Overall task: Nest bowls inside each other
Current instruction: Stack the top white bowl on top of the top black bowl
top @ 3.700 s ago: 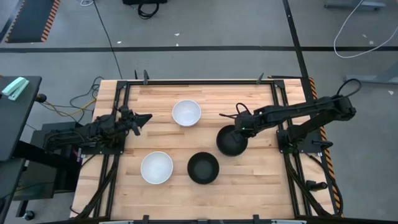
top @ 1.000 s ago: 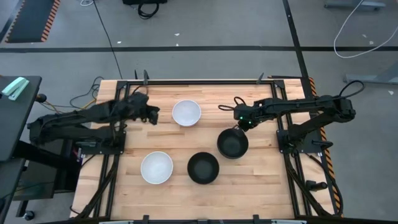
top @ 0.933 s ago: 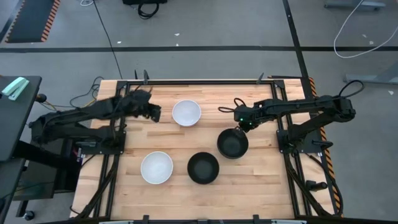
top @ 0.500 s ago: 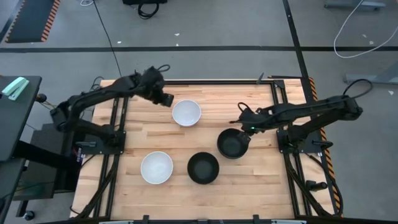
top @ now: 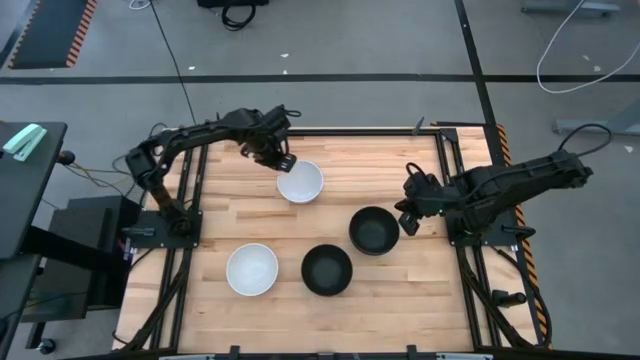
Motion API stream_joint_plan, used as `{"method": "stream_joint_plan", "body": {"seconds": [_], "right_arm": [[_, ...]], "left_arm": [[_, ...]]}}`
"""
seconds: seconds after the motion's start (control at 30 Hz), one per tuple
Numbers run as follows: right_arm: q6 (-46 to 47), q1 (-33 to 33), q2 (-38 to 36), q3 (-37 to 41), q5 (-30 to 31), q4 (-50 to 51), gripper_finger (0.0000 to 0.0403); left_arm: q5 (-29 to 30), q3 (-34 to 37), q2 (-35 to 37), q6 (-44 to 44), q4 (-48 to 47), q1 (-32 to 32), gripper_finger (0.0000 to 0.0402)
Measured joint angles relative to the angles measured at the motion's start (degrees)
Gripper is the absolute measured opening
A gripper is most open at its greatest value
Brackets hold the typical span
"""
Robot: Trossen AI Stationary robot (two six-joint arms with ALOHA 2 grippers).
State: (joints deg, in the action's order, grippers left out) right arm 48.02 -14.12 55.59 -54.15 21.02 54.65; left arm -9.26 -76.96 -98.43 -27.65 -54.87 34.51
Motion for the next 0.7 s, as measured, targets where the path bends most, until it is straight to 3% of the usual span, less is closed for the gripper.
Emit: {"method": "stream_joint_plan", "body": {"seconds": [0.23, 0.7], "right_arm": [[-0.1, -0.1, 0.3, 0.0, 0.0, 0.6, 0.0029], [-0.5, 0.0, 0.3, 0.0, 1.2, 2.1, 0.0029]], "left_arm": [[1.4, -4.1, -5.4, -0.2, 0.1, -0.8, 0.0113], [2.0, -4.2, -11.5, -0.6, 0.1, -0.7, 0.0131]]}}
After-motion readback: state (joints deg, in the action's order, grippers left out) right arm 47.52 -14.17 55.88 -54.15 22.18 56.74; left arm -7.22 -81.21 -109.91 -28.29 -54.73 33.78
